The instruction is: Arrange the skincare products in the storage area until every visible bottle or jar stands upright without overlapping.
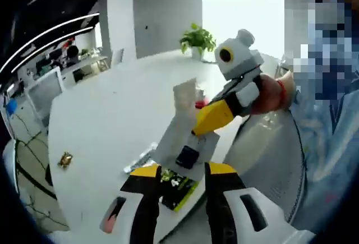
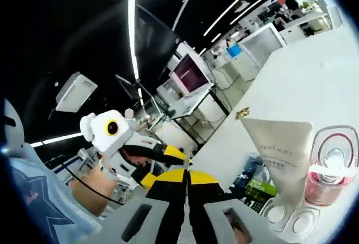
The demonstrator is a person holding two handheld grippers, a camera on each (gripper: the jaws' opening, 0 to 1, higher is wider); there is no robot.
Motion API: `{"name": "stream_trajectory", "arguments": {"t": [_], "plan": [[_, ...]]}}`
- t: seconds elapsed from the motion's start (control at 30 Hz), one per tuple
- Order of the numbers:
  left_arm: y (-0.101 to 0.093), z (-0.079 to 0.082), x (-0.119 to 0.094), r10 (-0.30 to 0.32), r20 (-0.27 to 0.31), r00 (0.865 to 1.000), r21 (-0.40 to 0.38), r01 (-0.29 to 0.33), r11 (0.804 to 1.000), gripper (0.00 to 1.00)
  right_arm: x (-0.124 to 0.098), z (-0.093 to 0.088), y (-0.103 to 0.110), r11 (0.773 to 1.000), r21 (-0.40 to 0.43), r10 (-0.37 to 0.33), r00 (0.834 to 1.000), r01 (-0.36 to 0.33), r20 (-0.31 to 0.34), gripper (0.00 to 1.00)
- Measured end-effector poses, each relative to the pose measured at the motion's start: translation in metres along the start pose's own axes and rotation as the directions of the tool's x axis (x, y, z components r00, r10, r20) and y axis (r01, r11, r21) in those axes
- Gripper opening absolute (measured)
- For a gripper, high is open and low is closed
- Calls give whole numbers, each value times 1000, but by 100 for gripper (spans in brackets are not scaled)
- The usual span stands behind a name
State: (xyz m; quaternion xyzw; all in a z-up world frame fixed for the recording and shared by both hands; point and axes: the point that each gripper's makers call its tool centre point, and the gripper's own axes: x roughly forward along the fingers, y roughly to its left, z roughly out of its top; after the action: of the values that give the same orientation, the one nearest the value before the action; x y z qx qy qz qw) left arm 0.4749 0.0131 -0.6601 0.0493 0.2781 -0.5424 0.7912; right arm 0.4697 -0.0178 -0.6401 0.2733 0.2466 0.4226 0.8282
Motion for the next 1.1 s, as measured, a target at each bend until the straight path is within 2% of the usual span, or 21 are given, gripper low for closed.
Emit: {"name": "stream_trajectory", "arguments": {"t": [0.1,0.17,0.27,0.37,0.4,0.5,0.67,0.77,0.9,0.97,1.0,1.1], "plan": [[-4,2,-2,-56,66,996,-93,62,994,18,0,4,4,1000,7,23,999,-23,22,0],[-9,1,-2,-89,78,993,-130,98,987,14,0,5,7,999,24,44,998,-45,36,0],[-6,0,-4,-82,80,993,-144,93,985,6,2,4,5,999,17,29,999,-30,33,0],[-5,6,-8,-82,132,988,-190,106,976,1,2,2,2,1000,7,12,999,-13,30,0],[-4,8,-9,-81,150,985,-221,113,969,0,3,0,1,1000,1,4,1000,-4,24,0],[-1,6,-11,-61,161,985,-229,97,969,0,8,-9,-2,998,-44,-35,999,34,-22,0],[9,-12,-10,16,94,995,-225,6,974,0,22,-23,-7,980,-178,-108,988,88,-107,0],[18,-21,-12,64,68,996,-237,-46,970,0,33,-26,-10,972,-210,-139,979,107,-147,0],[33,-34,-18,100,25,995,-303,-87,949,0,52,-34,-13,955,-267,-183,965,129,-188,0],[39,-42,-20,125,-9,992,-343,-120,932,0,60,-40,-12,943,-308,-196,961,129,-198,0],[43,-49,-22,138,-35,990,-370,-141,918,0,66,-45,-12,930,-346,-203,955,120,-214,0],[52,-62,-24,164,-81,983,-401,-183,898,0,78,-56,-17,905,-410,-228,944,115,-238,0]]}}
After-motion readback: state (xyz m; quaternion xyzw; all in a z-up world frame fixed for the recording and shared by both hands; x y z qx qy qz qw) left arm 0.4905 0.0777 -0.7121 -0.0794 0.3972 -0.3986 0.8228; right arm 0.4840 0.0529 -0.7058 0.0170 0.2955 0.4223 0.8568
